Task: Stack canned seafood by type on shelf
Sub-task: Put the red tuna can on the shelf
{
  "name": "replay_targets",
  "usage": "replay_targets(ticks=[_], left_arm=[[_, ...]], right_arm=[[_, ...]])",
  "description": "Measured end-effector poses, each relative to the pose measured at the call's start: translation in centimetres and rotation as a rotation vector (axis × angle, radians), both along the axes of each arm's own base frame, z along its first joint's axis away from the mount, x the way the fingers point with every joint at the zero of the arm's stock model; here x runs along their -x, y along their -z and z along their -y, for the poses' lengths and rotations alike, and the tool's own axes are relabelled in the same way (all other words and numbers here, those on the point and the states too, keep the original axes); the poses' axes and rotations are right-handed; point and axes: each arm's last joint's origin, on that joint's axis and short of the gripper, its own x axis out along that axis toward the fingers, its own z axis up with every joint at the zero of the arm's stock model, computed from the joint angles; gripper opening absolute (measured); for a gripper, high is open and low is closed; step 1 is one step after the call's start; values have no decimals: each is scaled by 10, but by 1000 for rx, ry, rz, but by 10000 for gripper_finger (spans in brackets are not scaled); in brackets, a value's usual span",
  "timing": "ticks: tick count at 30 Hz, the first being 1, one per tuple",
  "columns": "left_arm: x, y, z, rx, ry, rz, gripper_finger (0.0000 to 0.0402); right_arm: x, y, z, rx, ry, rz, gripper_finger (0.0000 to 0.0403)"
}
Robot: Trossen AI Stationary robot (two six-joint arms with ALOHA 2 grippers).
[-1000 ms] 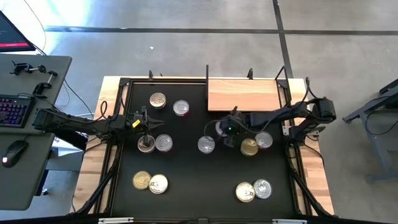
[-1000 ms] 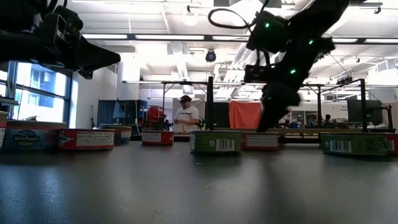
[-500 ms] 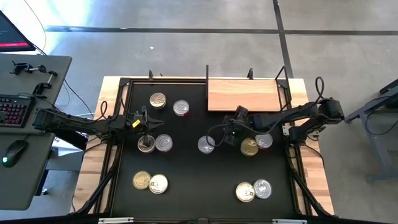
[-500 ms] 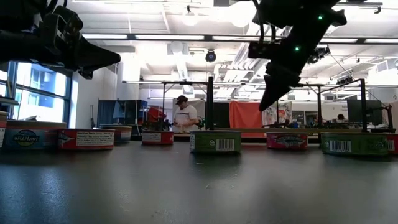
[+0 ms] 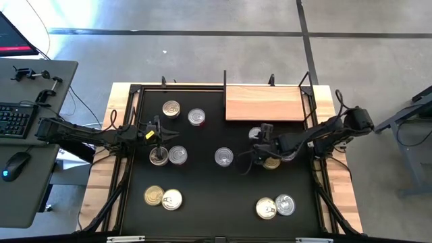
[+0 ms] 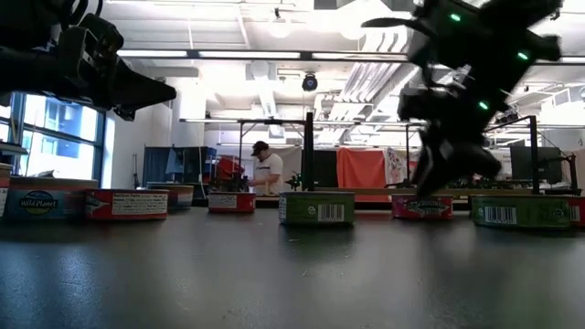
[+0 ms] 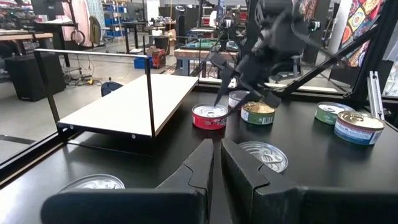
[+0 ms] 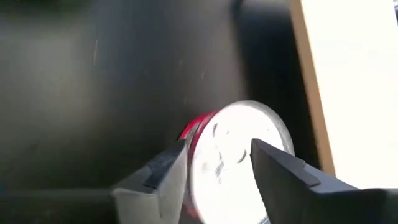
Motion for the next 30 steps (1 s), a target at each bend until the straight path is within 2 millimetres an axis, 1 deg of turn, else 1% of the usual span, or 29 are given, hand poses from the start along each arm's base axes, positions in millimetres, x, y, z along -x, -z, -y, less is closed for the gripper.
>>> replay_targets(ticks=[4,7,11,13,18,25,30], left_arm=[[0,0,0,0,0,3,20],[0,-1,0,0,0,7,20],[0,-3,0,1,-1,27,20],[0,-2,0,1,-9,26,20],[0,-3,0,1,-11,29,20],[0,-3,0,1,-11,27,20],[0,-2,0,1,-11,25,20]], right_arm=[[13,19,0,-1,-33,9,111],[20,28,-2,13,-115,-16,73],[21,31,-4,21,-157,-28,24],[20,31,-4,29,-170,-37,8],[13,25,-6,66,-210,-74,5],[-1,11,-10,104,-248,-85,1],[-16,11,-19,176,-250,-98,0]])
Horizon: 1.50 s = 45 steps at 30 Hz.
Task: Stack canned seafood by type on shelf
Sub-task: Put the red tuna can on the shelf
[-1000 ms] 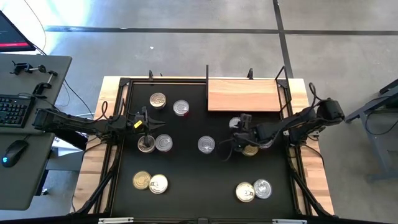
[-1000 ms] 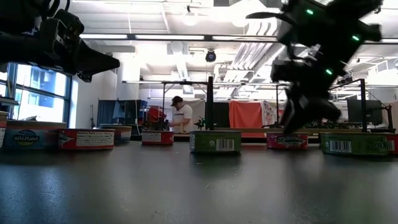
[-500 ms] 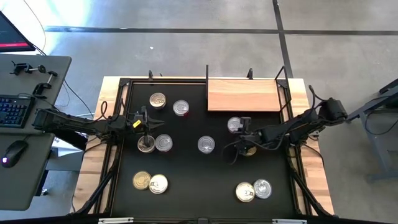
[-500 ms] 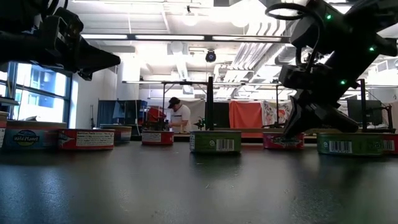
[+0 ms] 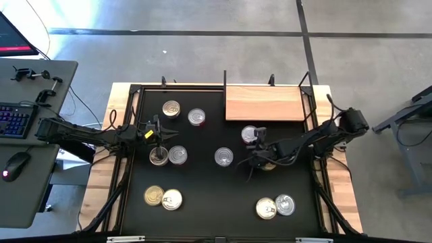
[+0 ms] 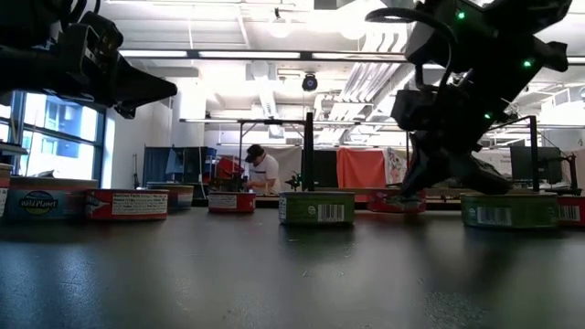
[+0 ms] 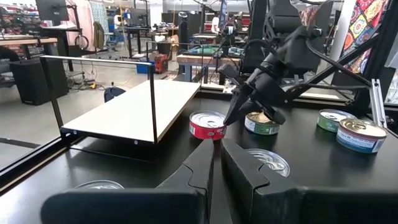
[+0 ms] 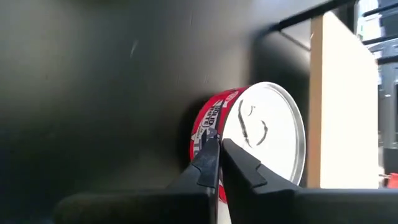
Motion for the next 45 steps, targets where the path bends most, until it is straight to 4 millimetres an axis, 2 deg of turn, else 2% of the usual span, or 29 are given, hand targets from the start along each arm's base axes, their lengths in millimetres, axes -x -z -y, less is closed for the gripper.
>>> replay_targets(ticks=[5,15,21,27,30,34,39,42,45], left_arm=[[0,0,0,0,0,0,20],[0,0,0,0,0,-1,20],[0,0,0,-1,0,-2,20],[0,0,0,-1,0,-2,20],[0,0,0,-1,0,-2,20],[0,0,0,-1,0,-2,20],[0,0,0,-1,0,-3,20],[0,0,0,-4,0,-3,20],[0,0,0,-4,1,-6,20]], right_arm=[[-17,3,-12,86,3,11,0],[-33,-17,-23,255,14,70,0],[-36,-21,-8,398,114,96,1],[-40,-23,18,415,191,73,1],[-41,-30,23,298,165,91,0],[-40,-44,32,7,120,144,6],[-39,-48,42,-260,20,123,61],[-42,-38,47,-262,9,74,97],[-45,-24,52,-241,18,17,112]])
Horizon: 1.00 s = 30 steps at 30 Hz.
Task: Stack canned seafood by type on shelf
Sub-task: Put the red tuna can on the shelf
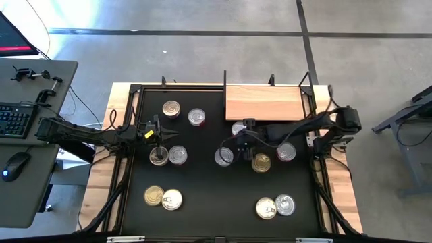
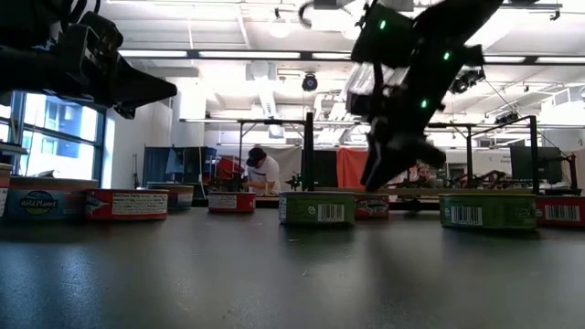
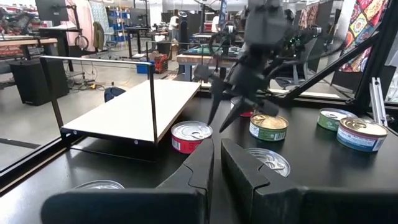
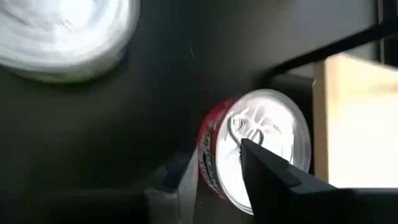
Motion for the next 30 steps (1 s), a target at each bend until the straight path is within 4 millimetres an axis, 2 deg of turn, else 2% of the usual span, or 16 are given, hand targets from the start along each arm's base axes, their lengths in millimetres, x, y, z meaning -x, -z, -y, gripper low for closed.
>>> replay_targets(ticks=[4,10,21,27,30], left_arm=[[0,0,0,0,0,-1,20],[0,0,0,1,-1,-1,20],[0,0,0,4,0,3,20],[0,0,0,4,-1,4,20],[0,0,0,4,0,5,20]], right_arm=[[-4,19,3,56,2,-68,90],[-7,38,-8,191,-33,-150,9],[2,44,-54,339,-95,-161,0],[1,37,-60,469,8,-60,0],[-1,36,-61,477,19,-30,0]])
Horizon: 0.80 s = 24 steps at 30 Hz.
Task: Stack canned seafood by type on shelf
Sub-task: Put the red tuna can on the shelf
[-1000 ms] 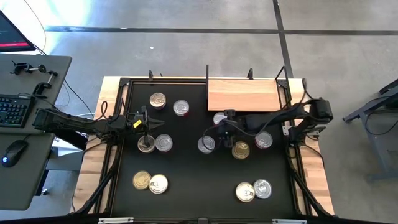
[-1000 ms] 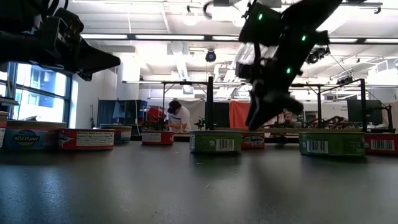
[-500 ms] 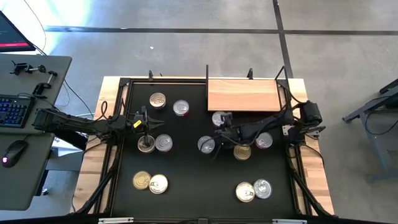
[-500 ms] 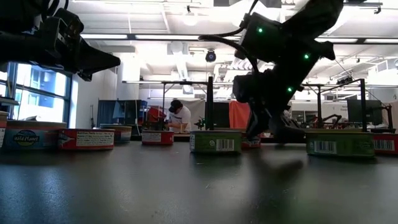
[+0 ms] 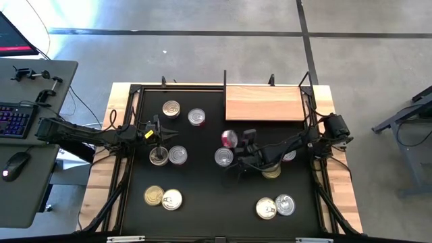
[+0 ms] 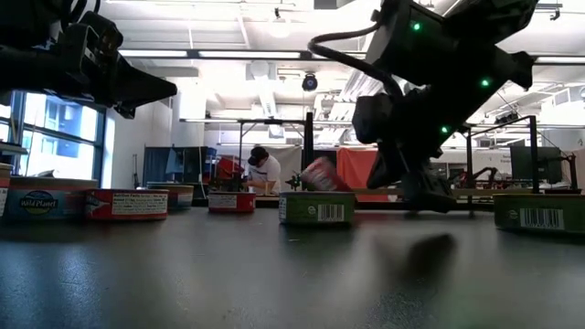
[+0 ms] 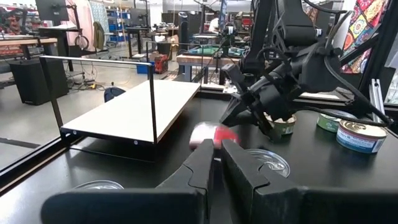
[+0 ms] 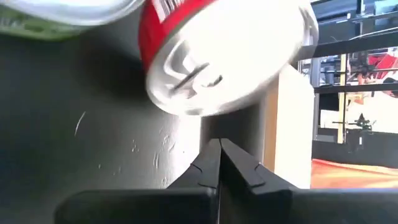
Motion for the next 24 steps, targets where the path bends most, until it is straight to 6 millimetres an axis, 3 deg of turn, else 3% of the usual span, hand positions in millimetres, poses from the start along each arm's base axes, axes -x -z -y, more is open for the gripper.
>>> replay_targets(ticks=[5,8,15,20,24], left_arm=[[0,0,0,0,0,0,20],[0,0,0,0,0,-1,20],[-1,3,0,-10,0,-27,20],[-6,11,0,-2,-5,-100,11],[-17,9,0,-1,-16,-155,1]], right_arm=[[-2,-5,0,-11,4,41,0],[-2,-18,4,-68,26,111,4],[-6,-53,33,-477,124,362,67],[-17,-50,59,-777,168,460,116],[-26,-42,68,-858,199,517,125]])
